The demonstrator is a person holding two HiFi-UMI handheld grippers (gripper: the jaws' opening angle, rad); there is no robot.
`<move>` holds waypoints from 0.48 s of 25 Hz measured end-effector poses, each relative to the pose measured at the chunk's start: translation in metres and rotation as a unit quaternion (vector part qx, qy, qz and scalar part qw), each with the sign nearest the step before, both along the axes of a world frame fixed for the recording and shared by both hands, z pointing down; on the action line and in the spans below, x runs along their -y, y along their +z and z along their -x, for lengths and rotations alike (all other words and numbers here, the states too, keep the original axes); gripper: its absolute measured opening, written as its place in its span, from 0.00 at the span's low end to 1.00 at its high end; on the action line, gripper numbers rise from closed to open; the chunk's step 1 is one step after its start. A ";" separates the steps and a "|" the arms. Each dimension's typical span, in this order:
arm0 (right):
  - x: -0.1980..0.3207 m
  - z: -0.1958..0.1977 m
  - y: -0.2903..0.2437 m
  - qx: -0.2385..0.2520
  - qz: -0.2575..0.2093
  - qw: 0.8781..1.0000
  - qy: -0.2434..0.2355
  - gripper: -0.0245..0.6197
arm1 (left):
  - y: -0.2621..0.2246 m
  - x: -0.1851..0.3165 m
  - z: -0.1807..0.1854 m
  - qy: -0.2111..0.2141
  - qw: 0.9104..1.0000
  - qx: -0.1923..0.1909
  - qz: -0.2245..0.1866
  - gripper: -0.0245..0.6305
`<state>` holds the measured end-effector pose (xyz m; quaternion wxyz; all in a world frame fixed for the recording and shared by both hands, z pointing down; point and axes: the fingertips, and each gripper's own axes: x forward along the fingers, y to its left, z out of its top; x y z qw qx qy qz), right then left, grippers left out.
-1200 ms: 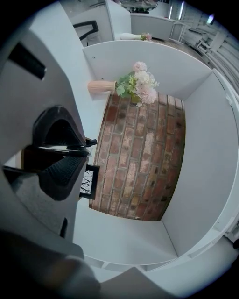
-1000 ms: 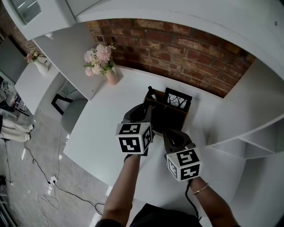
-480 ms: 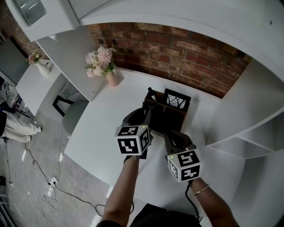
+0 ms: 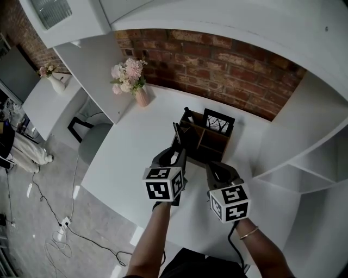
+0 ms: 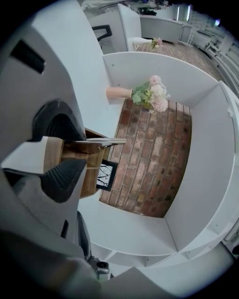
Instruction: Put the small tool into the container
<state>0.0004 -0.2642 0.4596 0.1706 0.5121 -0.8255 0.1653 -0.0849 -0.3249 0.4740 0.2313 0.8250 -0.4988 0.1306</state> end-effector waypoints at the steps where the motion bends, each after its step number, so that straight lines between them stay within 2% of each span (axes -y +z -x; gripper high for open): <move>1: -0.001 -0.001 -0.001 0.000 -0.001 1.000 0.001 0.05 | 0.002 -0.005 0.002 -0.002 1.000 0.001 0.002 0.21; 12: -0.019 -0.001 -0.011 -0.002 -0.012 1.000 -0.004 0.05 | 0.006 -0.056 0.018 -0.013 1.000 0.010 0.009 0.18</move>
